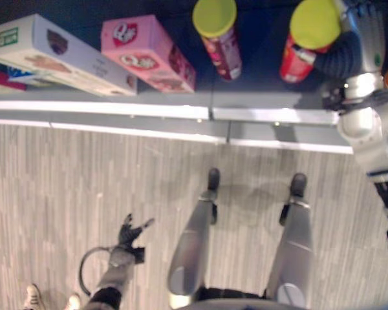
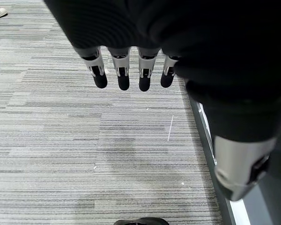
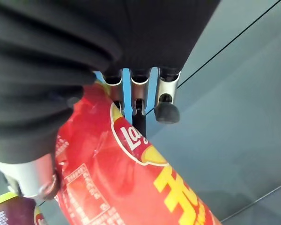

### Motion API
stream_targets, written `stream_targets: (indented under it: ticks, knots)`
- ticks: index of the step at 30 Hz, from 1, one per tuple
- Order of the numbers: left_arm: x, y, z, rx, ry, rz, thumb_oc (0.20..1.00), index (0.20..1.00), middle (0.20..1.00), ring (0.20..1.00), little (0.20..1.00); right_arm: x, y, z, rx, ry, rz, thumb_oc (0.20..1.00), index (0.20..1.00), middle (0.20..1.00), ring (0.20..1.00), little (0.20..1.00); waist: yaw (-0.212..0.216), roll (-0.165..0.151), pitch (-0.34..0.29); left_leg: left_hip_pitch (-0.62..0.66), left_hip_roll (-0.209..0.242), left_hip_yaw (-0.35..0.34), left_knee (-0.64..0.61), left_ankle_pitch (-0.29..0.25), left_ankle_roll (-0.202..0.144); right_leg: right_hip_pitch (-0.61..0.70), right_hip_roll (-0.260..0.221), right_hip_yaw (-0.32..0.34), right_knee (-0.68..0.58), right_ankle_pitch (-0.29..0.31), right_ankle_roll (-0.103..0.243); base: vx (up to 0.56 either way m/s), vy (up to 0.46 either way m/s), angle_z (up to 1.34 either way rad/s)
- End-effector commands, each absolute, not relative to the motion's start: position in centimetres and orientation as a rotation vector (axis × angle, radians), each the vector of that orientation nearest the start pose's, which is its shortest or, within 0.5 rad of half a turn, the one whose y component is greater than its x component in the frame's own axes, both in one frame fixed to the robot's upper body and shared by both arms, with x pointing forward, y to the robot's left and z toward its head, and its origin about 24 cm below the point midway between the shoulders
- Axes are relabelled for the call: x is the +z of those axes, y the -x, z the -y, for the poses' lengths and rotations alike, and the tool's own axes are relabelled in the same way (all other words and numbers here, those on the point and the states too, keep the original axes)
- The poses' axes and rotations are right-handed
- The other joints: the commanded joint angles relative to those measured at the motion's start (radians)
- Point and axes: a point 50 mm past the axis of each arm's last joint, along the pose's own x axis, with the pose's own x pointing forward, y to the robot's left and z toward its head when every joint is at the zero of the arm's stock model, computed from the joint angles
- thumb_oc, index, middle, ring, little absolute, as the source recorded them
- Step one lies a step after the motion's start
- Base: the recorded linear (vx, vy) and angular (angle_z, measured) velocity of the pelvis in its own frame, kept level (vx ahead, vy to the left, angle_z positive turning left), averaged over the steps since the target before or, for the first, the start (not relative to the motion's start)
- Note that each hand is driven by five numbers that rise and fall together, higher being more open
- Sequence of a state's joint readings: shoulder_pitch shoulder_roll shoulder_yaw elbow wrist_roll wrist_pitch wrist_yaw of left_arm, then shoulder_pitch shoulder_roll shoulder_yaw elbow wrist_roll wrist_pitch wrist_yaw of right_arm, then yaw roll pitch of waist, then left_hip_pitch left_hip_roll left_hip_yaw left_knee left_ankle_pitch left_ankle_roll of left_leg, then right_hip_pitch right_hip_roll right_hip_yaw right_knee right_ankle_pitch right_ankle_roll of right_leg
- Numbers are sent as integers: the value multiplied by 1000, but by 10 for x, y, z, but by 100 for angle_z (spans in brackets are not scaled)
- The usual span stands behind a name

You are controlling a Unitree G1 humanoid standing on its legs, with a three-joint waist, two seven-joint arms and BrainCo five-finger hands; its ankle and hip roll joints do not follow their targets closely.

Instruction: Put the goods on the table back onto the shelves and tidy them up.

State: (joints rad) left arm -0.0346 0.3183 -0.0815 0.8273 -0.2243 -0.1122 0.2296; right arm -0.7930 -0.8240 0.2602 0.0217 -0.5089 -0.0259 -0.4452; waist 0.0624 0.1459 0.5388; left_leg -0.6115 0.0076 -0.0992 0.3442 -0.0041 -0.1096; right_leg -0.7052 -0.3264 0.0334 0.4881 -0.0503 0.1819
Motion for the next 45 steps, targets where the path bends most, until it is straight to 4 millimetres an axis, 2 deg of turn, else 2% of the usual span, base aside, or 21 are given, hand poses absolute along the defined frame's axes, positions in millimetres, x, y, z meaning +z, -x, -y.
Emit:
stream_targets:
  ticks: [1, 9, 10, 11, 12, 37, 43, 45]
  knots:
    - [-98, -170, -280, 398, -269, -706, 1000, 1000, 1000, 1000, 1000, 336, -298, 187, -477, 1154, 1173, 200, 200, 200, 200, 200, 2, -9, -19, -54, 44, -1, 95, -135, -30, 72, -21, 42, -85, 20, -8, 16, -48, 1]
    - [-95, -174, -281, 392, -272, -693, 1000, 1000, 1000, 1000, 1000, 331, -302, 186, -450, 1144, 1149, 200, 200, 200, 200, 200, 4, -13, -19, -47, 48, -1, 93, -136, -32, 79, -19, 37, -84, 17, -10, 6, -13, 1]
    - [-95, -174, -281, 395, -273, -692, 1000, 1000, 1000, 1000, 1000, 331, -302, 186, -443, 1145, 1146, 526, 526, 526, 526, 526, 5, -14, -20, -46, 49, -1, 91, -136, -32, 80, -19, 36, -86, 18, -9, 0, 0, 0]
    - [-95, -174, -281, 396, -273, -692, 1000, 1000, 1000, 1000, 1000, 331, -302, 186, -443, 1145, 1147, 658, 658, 658, 658, 658, 4, -14, -19, -46, 49, -1, 91, -136, -32, 80, -19, 36, -87, 18, -9, 0, 0, 0]
    - [-95, -174, -282, 401, -271, -697, 1000, 1000, 1000, 1000, 1000, 331, -303, 185, -437, 1145, 1144, 1000, 1000, 1000, 1000, 1000, 5, -16, -20, -46, 50, -1, 89, -136, -30, 80, -18, 36, -87, 18, -8, 0, 0, 0]
    - [-97, -174, -281, 402, -278, -706, 1000, 1000, 1000, 1000, 1000, 330, -304, 195, -496, 1127, 1121, 1000, 1000, 1000, 1000, 1000, 4, -30, -27, -25, 56, 2, 68, -127, -29, 102, -14, 27, -101, 18, -7, -1, 0, 0]
    - [-97, -174, -281, 405, -285, -709, 1000, 1000, 1000, 1000, 1000, 332, -293, 200, -553, 1080, 1171, 1000, 1000, 1000, 1000, 1000, -2, -36, -32, 7, 64, 4, 37, -120, -34, 129, -6, 21, -130, 25, -3, 3, -1, -1]
    - [-99, -173, -281, 410, -285, -719, 1000, 1000, 1000, 1000, 1000, 326, -289, 200, -549, 1044, 1176, 1000, 1000, 1000, 1000, 1000, -7, -42, -36, 26, 70, 6, 10, -109, -39, 149, -2, 9, -158, 32, 0, 16, -18, -4]
